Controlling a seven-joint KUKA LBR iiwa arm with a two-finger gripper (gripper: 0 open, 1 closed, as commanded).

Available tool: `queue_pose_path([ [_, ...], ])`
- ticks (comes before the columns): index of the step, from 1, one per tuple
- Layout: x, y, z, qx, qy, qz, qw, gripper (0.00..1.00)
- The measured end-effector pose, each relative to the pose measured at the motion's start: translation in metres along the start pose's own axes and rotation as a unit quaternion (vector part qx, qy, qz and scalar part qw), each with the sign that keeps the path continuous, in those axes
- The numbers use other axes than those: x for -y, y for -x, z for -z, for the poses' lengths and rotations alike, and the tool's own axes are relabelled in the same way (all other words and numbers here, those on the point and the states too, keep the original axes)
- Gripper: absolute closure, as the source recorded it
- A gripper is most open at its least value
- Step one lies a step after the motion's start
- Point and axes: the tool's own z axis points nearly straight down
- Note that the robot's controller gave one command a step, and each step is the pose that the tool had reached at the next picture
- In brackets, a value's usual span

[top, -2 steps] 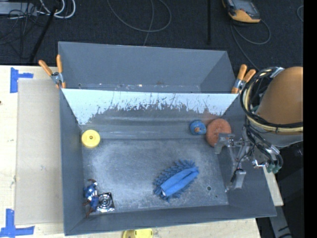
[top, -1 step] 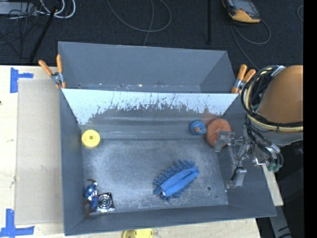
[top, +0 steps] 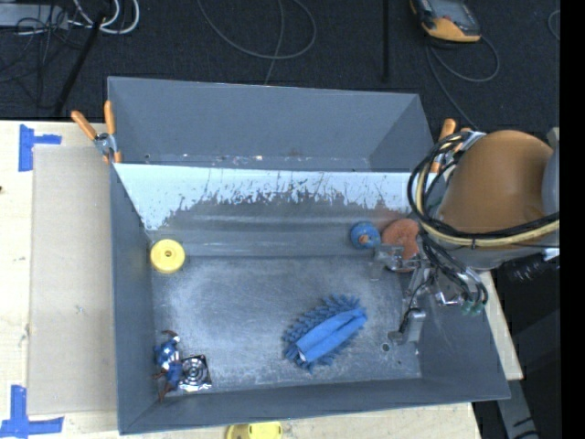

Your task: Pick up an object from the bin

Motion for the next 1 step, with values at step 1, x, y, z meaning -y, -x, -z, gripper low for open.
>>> queue_pose_path([
  [1, -0.0303, -0.0031, -0.0467, -0.0021, 0.001, 0.043, 0.9991, 0.00],
])
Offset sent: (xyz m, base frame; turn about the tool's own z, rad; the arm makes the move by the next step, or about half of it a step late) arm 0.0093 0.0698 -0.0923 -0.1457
